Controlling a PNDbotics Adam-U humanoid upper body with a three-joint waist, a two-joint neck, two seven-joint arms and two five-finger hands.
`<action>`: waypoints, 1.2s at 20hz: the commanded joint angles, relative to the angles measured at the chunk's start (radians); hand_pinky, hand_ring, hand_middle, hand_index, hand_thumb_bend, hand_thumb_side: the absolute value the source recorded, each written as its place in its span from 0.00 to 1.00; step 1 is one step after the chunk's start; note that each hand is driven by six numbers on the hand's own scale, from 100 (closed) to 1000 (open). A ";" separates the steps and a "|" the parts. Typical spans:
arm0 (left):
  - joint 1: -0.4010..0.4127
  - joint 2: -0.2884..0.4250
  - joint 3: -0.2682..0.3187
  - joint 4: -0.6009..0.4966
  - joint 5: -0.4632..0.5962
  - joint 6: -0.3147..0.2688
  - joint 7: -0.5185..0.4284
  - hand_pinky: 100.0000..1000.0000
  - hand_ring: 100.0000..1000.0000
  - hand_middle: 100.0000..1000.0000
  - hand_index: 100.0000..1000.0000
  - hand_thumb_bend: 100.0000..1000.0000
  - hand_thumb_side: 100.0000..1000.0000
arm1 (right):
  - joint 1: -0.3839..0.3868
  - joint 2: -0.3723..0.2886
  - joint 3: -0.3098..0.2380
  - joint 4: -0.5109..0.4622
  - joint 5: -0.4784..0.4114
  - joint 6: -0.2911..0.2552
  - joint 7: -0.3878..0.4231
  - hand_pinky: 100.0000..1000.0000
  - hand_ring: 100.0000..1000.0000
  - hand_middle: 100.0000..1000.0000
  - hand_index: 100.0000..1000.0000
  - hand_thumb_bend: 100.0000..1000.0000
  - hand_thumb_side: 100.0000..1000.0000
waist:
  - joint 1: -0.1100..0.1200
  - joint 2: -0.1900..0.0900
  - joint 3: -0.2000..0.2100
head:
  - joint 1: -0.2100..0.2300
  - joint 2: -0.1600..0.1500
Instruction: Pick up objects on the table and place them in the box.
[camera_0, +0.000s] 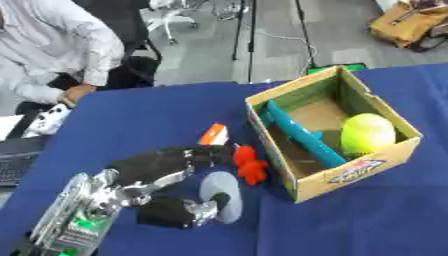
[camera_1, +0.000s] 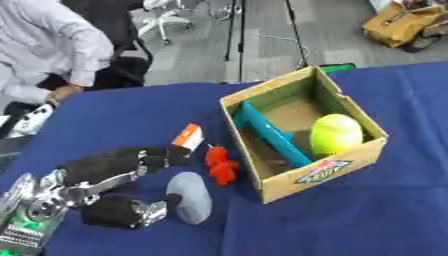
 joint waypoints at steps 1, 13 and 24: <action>-0.010 -0.010 0.014 -0.010 -0.036 0.005 -0.033 1.00 0.96 1.00 1.00 0.20 0.91 | -0.005 -0.014 -0.002 -0.012 -0.006 0.012 -0.013 0.82 0.81 0.67 0.74 0.00 0.78 | -0.012 -0.011 0.000 | 0.004 -0.017; -0.006 -0.035 0.007 0.007 -0.069 0.014 -0.070 1.00 0.96 1.00 1.00 0.38 1.00 | -0.005 -0.009 -0.002 -0.012 -0.011 0.007 -0.013 0.82 0.81 0.67 0.72 0.00 0.78 | -0.018 -0.007 -0.006 | 0.009 -0.031; -0.015 -0.048 0.003 0.040 -0.103 -0.004 -0.071 0.99 0.93 1.00 1.00 0.38 1.00 | -0.007 -0.008 -0.001 -0.012 -0.016 0.002 -0.013 0.82 0.81 0.67 0.72 0.00 0.78 | -0.018 -0.003 -0.010 | 0.017 -0.032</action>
